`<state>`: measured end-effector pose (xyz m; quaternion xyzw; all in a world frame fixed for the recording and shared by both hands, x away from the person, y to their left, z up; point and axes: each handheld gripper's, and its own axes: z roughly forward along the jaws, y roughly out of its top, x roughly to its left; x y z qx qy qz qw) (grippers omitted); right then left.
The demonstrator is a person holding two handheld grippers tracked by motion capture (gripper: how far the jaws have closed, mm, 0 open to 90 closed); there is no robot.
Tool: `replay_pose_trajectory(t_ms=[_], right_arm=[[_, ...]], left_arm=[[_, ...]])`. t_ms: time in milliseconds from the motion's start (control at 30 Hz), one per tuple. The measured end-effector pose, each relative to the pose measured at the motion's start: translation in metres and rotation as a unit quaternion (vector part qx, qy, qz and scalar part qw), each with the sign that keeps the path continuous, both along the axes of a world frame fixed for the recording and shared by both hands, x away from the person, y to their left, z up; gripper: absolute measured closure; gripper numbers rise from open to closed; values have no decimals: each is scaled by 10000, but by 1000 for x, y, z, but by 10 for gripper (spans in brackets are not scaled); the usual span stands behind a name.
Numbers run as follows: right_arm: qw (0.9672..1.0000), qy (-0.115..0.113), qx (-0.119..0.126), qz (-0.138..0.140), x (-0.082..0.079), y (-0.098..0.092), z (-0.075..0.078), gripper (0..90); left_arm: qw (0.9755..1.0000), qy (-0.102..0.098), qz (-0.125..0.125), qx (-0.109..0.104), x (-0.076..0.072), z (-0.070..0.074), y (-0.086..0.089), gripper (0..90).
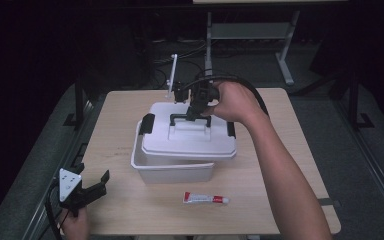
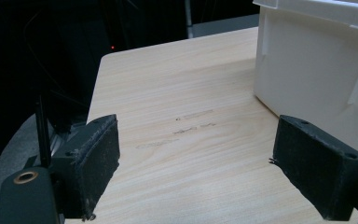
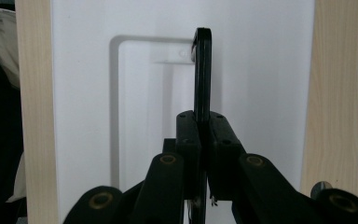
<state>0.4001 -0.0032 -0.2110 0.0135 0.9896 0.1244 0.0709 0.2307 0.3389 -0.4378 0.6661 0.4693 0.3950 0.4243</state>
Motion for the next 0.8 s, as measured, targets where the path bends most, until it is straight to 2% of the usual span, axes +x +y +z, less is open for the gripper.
replay_pose_trajectory(t_ms=[267, 300, 800], right_arm=[[9999, -74, 25, -141, -5, -24, 6, 843], [9998, -99, 41, -165, -6, -32, 7, 843], [9987, -105, 48, -495, -8, -78, 3, 843]], left_arm=[[10000, 19, -8, 44, 0, 0, -1, 139], [10000, 16, -18, 28, 0, 0, -1, 138], [9999, -12, -28, 120, 0, -1, -4, 138]])
